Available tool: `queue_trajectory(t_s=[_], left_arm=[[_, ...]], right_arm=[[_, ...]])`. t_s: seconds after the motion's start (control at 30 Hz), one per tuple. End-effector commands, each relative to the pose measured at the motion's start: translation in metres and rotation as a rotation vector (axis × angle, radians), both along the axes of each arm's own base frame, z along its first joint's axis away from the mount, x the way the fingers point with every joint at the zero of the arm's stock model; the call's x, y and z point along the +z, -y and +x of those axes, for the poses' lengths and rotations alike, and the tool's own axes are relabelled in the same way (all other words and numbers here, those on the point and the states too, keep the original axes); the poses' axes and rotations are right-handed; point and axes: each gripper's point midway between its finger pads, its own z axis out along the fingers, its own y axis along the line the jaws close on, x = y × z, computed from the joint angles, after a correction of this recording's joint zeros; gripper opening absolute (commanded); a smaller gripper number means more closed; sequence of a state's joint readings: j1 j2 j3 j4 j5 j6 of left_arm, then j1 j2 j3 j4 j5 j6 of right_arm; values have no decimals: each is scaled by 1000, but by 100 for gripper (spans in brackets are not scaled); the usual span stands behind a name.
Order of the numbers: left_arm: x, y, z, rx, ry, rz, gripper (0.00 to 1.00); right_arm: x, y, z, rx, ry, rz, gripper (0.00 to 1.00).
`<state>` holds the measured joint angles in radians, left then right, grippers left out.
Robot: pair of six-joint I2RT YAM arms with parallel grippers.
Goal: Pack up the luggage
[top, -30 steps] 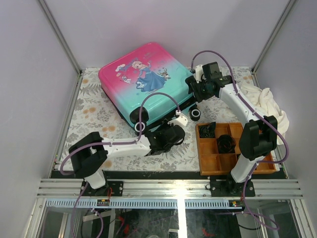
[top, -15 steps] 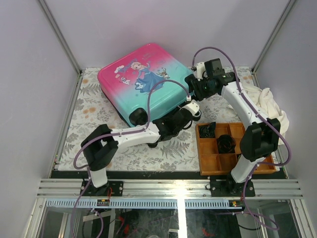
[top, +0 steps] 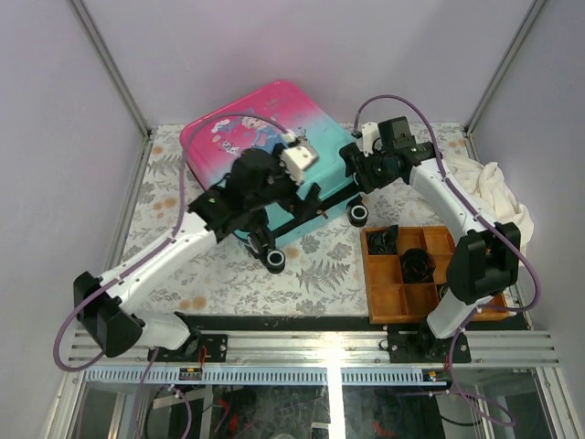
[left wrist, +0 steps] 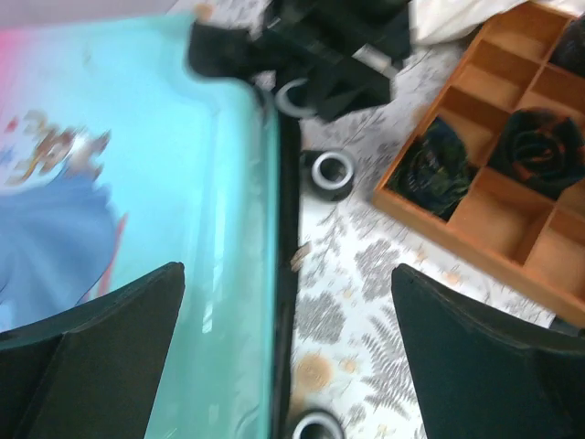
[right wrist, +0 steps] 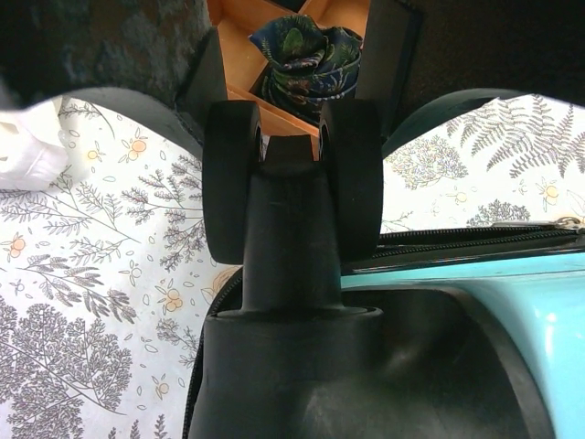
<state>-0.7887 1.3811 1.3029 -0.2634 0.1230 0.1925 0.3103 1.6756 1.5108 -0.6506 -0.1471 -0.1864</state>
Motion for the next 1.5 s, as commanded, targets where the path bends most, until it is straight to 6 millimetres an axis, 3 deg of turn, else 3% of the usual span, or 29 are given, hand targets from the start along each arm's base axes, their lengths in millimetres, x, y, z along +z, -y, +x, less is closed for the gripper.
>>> queue_trajectory(t_s=[0.0,0.07,0.17,0.3,0.47,0.6,0.77,0.9,1.0,1.13,1.23,1.37,1.47], left_arm=[[-29,-56,-1,-22,-161,29,94],[-24,-80,8,28,-149,22,100],[-13,-109,19,132,-128,1,100],[-15,-141,23,193,-113,72,100],[-29,-157,2,56,-178,193,100],[-35,-160,-1,37,-160,220,100],[-35,-160,-1,15,-140,239,100],[-43,-161,-4,8,-159,245,100],[-50,-163,-4,2,-159,267,100],[-55,-165,-1,16,-168,283,100],[-60,-166,-3,15,-178,286,100],[-62,-167,-4,19,-177,285,100],[-56,-165,-3,24,-164,270,100]], right_arm=[[14,-62,1,154,7,140,0],[12,-76,6,177,-3,136,0],[21,-99,14,219,16,134,0],[33,-116,20,257,23,126,0],[66,-96,19,229,113,99,0],[89,-83,8,222,161,120,0],[62,-62,-5,198,107,51,0],[57,-53,-9,178,92,57,0],[48,-53,-4,174,96,50,1],[14,-56,-10,184,-26,37,0],[13,-58,-19,192,-42,61,0],[37,-55,-25,190,21,83,18],[61,-48,-27,182,68,132,51]])
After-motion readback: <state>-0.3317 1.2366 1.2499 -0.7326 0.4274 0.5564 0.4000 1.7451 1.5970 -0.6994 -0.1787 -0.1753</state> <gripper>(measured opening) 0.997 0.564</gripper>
